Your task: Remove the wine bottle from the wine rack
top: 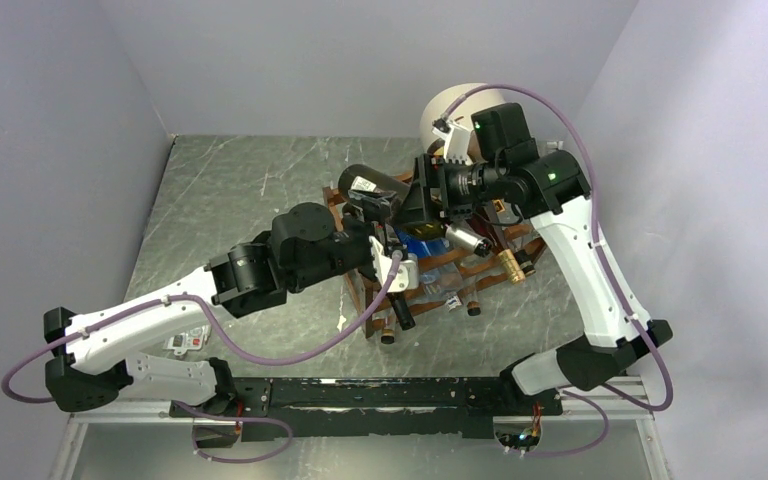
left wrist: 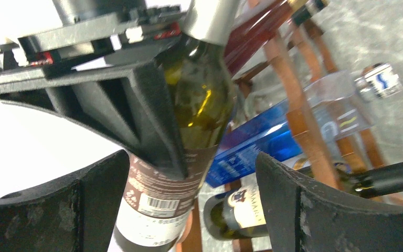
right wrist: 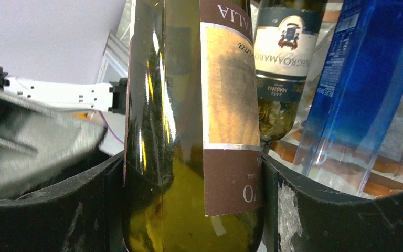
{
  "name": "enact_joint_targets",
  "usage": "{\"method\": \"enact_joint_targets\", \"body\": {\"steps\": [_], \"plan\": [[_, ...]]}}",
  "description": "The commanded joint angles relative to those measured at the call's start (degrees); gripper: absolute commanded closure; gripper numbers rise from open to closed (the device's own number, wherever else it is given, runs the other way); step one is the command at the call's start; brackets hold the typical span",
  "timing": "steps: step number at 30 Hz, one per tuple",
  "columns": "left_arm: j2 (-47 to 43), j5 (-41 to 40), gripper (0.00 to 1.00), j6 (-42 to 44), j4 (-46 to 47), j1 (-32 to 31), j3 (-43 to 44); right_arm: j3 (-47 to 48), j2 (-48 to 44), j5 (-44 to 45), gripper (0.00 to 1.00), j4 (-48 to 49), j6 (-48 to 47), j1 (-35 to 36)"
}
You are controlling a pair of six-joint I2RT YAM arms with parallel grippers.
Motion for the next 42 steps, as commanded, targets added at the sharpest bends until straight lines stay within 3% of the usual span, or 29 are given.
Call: {"method": "enact_joint_targets", "body": {"steps": [1,5,10,14,19,20,24,32,38,42], "plan": [[-1.2,-4.5,0.07,2.3,3.6,0.0,0.9,-0.6,-3.8,-3.7,1.00,3.1,-0.4,0.2],[0.2,-5.5,0.07,2.2,2.9,1.0,0.9,-0.3,-4.3,-5.1,1.00,3.9,0.3,0.3],[2.1,-0.6,0.07,1.4,3.5,5.0,2.0,-0.8,-5.0,-7.9,1.00,5.2,1.8,0.3],[6.0,0.0,0.07,1.9,1.5,5.2,6.0,-1.5,-5.2,-8.6,1.00,5.0,2.1,0.3],[6.5,0.1,0.06,2.1,4.4,5.2,4.4,-1.8,-5.5,-8.0,1.00,4.3,2.2,0.3],[6.3,0.1,0.01,2.3,5.1,5.2,3.7,-1.9,-5.5,-8.0,1.00,4.2,2.2,0.3],[6.2,-0.7,0.32,3.2,8.1,5.2,1.8,-2.5,-5.7,-10.0,0.99,4.2,2.1,0.3],[3.6,-2.3,0.84,2.8,16.0,5.3,-3.7,-5.0,-7.6,-9.6,0.50,6.1,2.7,0.2],[1.3,-3.2,0.93,1.4,19.0,5.4,-7.3,-5.3,-7.6,-9.4,0.19,7.5,3.4,0.2],[0.1,-4.1,0.93,1.3,20.1,5.5,-8.6,-5.0,-7.6,-9.0,0.08,8.3,3.9,0.2]]}}
